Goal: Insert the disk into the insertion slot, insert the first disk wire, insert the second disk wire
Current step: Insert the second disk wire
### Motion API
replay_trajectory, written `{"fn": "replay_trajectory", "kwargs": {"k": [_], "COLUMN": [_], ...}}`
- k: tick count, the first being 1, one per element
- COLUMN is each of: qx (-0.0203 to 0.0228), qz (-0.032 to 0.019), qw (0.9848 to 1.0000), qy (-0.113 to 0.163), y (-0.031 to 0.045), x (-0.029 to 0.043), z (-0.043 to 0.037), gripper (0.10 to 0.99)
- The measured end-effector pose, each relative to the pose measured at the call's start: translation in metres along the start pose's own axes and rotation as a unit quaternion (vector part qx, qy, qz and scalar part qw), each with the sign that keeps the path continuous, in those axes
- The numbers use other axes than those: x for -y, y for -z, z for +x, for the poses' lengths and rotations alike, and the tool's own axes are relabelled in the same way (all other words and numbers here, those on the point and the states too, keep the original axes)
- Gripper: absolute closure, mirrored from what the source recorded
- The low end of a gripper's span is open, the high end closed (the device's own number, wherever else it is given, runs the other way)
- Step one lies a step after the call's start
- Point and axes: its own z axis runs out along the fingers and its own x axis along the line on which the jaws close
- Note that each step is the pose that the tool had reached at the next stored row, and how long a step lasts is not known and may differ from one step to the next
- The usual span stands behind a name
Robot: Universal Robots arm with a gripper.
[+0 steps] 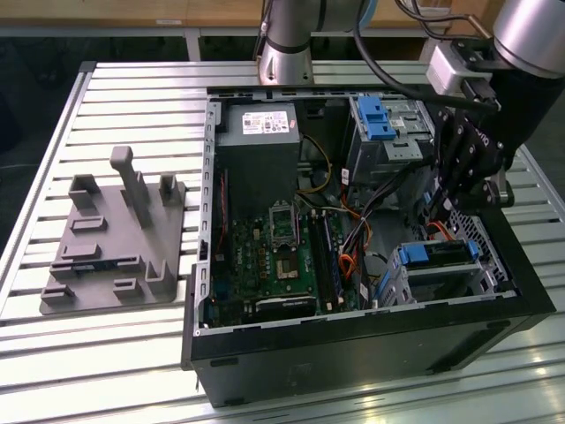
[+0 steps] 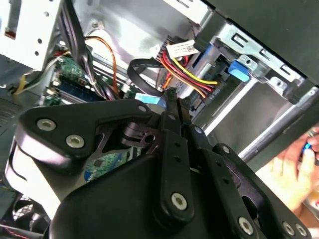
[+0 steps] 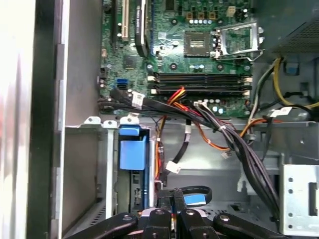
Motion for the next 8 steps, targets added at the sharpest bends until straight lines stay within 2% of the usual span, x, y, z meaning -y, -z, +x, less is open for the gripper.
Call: {"fn": "replay_trajectory", "kwargs": {"k": [2, 8], "qx": [0.0063, 0.0137], "qz": [0.0000, 0.0000], "qw": [1.0000, 0.9999], "qy": [0.000, 0.001], "y": [0.0009, 0.0084], "x": [-0.0001, -0.0004], "z": [0.0026, 0.0133], "gripper": [0.941, 0.941]}}
